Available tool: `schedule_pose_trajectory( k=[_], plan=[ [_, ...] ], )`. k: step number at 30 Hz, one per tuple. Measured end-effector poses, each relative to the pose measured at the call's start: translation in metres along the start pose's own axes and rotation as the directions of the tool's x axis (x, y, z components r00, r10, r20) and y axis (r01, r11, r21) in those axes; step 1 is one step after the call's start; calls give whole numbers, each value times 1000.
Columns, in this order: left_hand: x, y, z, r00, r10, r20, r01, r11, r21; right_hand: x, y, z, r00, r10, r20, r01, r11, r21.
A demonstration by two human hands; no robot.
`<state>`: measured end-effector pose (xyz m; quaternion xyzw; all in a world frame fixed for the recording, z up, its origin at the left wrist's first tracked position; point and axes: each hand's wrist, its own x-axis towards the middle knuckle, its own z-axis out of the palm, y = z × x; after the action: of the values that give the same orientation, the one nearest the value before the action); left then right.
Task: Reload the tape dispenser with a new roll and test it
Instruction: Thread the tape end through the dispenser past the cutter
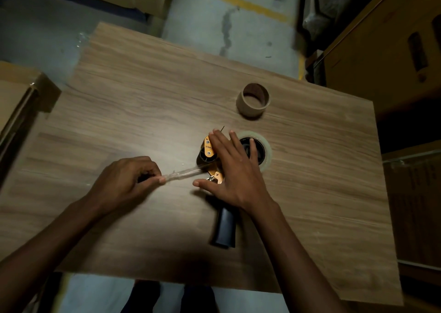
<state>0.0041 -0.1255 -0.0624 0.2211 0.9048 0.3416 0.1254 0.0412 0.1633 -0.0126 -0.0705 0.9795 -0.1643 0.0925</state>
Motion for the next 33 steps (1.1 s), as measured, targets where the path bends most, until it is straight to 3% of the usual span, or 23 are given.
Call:
schedule_pose_trajectory(
  k=[7,14,19,29,33],
  plan=[
    [2,-3,0,1000,14,9,-14,1000,-14,2,-3,7,992,-3,-126,6,1000,22],
    [3,-1,0,1000,24,3,-24,999,-27,-2,1,11,992,-40,-121,40,999,-3],
    [1,-2,2,999,35,-5,-35,998,-42,-2,-5,18,967,19,-256,1,997,80],
    [-3,2,5,998,9,-61,-8,1000,6,-9,-12,30,947,-14,-320,-23,993,-112],
    [-2,0,2,996,-25,-88,28,999,32,-29,-11,35,950,67,-306,-95,992,-77]
  ],
)
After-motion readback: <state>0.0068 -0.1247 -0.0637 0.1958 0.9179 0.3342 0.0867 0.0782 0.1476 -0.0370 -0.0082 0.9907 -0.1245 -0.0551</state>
